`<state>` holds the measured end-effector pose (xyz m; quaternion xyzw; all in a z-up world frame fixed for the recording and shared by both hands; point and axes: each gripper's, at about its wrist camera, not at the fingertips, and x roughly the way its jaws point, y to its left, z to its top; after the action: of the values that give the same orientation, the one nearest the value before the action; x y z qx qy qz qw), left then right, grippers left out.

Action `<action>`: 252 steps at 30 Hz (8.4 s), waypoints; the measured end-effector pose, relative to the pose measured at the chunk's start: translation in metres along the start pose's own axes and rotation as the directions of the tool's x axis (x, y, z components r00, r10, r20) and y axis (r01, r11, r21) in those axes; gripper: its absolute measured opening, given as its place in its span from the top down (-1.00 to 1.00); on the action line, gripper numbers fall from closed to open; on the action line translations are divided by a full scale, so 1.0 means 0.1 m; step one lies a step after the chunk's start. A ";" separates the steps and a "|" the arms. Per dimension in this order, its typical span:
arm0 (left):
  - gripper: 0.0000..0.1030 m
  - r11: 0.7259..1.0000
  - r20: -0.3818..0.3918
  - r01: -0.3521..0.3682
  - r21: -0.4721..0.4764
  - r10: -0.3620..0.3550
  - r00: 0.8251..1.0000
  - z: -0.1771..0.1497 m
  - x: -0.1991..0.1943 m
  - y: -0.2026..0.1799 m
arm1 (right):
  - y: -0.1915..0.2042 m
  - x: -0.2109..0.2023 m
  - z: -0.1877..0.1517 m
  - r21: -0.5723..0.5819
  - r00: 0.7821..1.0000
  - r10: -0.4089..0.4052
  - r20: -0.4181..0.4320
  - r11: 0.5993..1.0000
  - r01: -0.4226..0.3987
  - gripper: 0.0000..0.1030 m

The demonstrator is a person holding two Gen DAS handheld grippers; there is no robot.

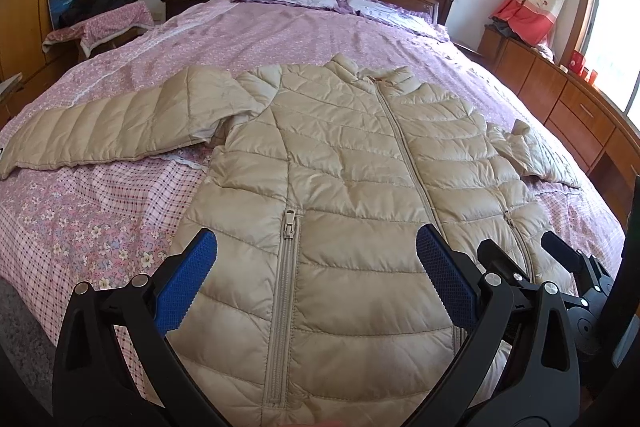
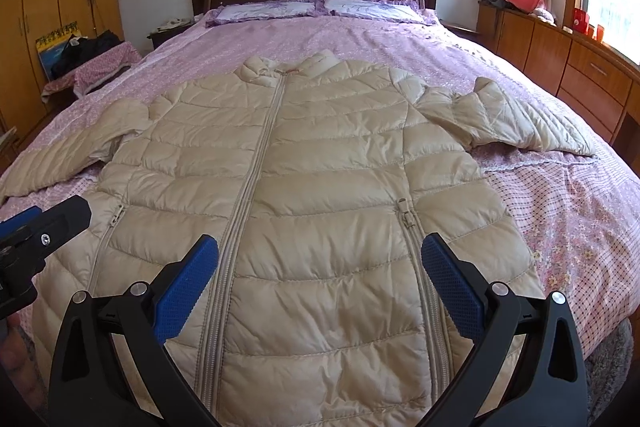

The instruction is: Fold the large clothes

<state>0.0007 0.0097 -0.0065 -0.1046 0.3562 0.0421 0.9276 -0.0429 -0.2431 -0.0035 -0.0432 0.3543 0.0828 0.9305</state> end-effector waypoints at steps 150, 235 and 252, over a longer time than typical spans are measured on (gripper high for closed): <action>0.93 0.840 0.066 0.366 -0.401 -0.373 0.926 0.38 1.49 1.52 | 2.78 1.74 1.63 -0.454 0.860 0.097 -0.501 0.817 -0.356 -0.63; 0.93 0.941 0.003 0.192 -0.278 -0.199 0.980 0.65 1.28 1.12 | -1.77 1.19 1.22 0.065 0.997 0.030 -0.078 0.998 -0.025 0.68; 0.93 0.887 -0.092 0.456 0.068 -0.450 0.888 1.32 1.20 -1.36 | -2.93 0.64 1.22 0.286 0.995 -0.072 0.066 0.957 0.050 0.29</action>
<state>0.1963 -0.0934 0.0313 -0.1453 0.3574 -0.1952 0.9017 0.1373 -0.5057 0.0512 0.0828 0.3255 0.0039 0.9419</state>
